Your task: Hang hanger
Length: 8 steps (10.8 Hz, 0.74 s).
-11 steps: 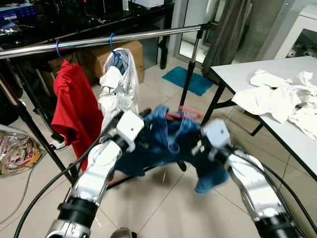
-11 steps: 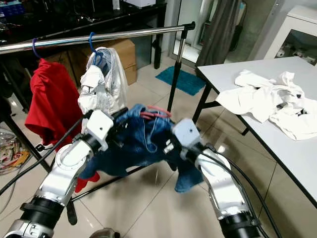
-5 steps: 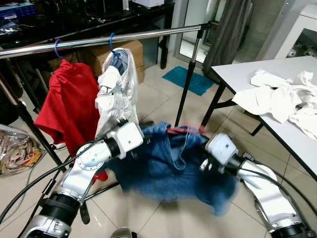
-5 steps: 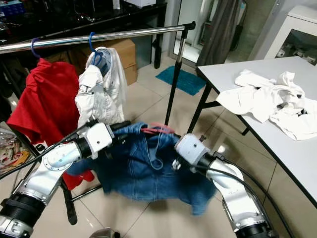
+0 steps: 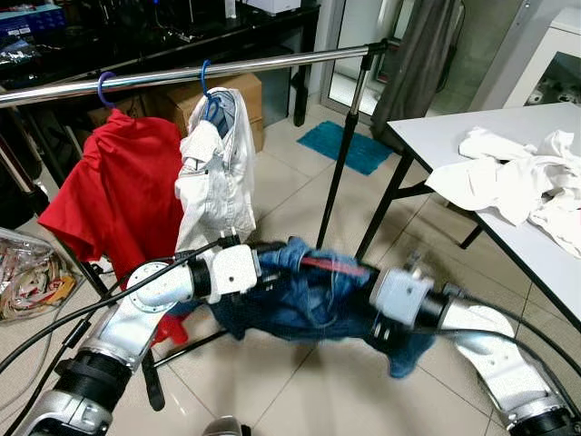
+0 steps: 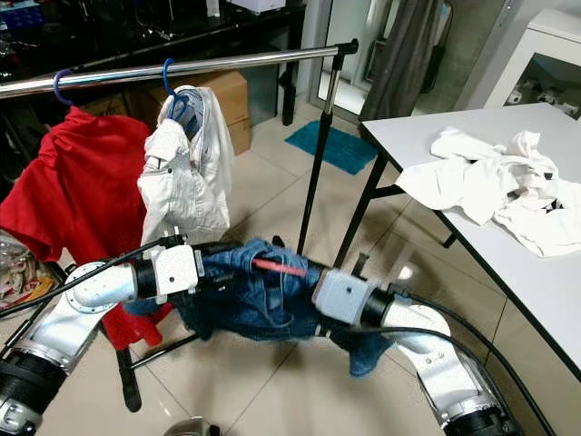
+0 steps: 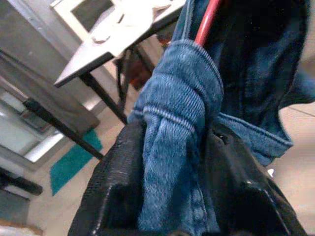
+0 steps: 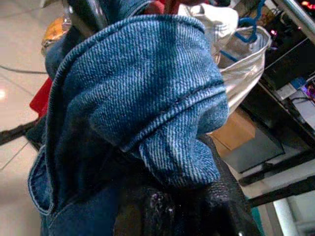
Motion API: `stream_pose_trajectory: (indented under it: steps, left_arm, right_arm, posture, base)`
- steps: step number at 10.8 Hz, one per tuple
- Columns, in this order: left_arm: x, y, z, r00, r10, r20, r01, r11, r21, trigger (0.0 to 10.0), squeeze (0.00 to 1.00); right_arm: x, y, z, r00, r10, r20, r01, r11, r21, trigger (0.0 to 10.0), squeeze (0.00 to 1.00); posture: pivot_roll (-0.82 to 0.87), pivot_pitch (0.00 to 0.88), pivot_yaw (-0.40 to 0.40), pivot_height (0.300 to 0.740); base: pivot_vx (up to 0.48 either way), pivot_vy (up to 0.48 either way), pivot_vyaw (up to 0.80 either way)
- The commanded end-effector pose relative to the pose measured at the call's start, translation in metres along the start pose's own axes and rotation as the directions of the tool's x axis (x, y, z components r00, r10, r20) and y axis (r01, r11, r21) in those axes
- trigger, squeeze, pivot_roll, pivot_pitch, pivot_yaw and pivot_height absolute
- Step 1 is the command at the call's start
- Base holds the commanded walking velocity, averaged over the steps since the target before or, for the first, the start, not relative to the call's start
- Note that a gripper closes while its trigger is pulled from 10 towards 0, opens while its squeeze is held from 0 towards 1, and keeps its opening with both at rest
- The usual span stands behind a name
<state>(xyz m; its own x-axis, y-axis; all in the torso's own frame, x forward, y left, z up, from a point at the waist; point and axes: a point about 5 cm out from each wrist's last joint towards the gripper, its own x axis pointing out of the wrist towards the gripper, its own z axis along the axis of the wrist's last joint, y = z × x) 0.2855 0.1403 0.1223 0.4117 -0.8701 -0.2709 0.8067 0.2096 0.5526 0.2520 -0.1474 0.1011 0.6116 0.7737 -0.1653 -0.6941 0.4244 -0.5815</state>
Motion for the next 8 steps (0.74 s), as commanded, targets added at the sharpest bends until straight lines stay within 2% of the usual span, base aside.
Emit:
stream_pose_trajectory:
  steps: [1, 2, 3, 4, 6, 7, 8]
  left_arm:
    - [0.003, 0.001, 0.012, 0.997, -0.052, 0.057, 0.053, 0.998, -0.024, 10.0, 0.0]
    - [0.002, -0.003, 0.015, 0.992, -0.091, 0.085, 0.096, 0.994, -0.057, 10.0, 1.0]
    - [0.002, -0.007, 0.015, 0.99, -0.121, 0.072, 0.123, 0.992, -0.025, 10.0, 1.0]
    - [0.003, -0.005, 0.017, 0.993, -0.101, 0.067, 0.102, 0.995, 0.0, 10.0, 0.0]
    - [-0.001, 0.003, 0.023, 0.995, -0.083, 0.052, 0.082, 0.996, 0.02, 10.0, 0.0]
    - [-0.002, 0.005, 0.025, 0.997, -0.052, 0.06, 0.051, 0.999, 0.008, 10.0, 0.0]
    - [0.001, 0.009, 0.03, 0.991, 0.057, 0.118, -0.05, 0.997, -0.055, 10.0, 0.0]
  right_arm:
    - [0.001, -0.015, 0.001, 0.997, -0.074, -0.005, 0.074, 0.996, -0.043, 0.0, 0.0]
    - [0.001, -0.02, -0.002, 0.994, -0.107, -0.024, 0.106, 0.993, -0.054, 0.0, 0.0]
    - [0.002, -0.023, -0.005, 0.992, -0.122, -0.04, 0.119, 0.99, -0.074, 0.0, 0.0]
    - [0.001, -0.026, -0.009, 0.988, -0.135, -0.071, 0.127, 0.986, -0.104, 0.0, 0.0]
    - [-0.003, -0.03, -0.018, 0.978, -0.173, -0.114, 0.162, 0.982, -0.095, 0.0, 0.0]
    - [-0.004, -0.034, -0.022, 0.969, -0.21, -0.128, 0.206, 0.978, -0.042, 0.0, 0.0]
    - [-0.004, -0.034, -0.025, 0.967, -0.218, -0.132, 0.223, 0.975, 0.023, 0.0, 0.0]
  posture:
    - [0.09, 0.011, -0.041, 0.723]
    - [0.09, 0.01, -0.04, 0.723]
    - [0.09, 0.01, -0.04, 0.723]
    - [0.09, 0.01, -0.04, 0.723]
    - [0.09, 0.014, -0.043, 0.723]
    - [0.09, 0.014, -0.042, 0.723]
    - [0.09, 0.013, -0.04, 0.723]
  base:
    - [0.0, 0.0, 0.0]
    - [0.0, 0.0, 0.0]
    - [0.0, 0.0, 0.0]
    - [0.0, 0.0, 0.0]
    - [0.0, 0.0, 0.0]
    - [0.0, 0.0, 0.0]
    - [0.0, 0.0, 0.0]
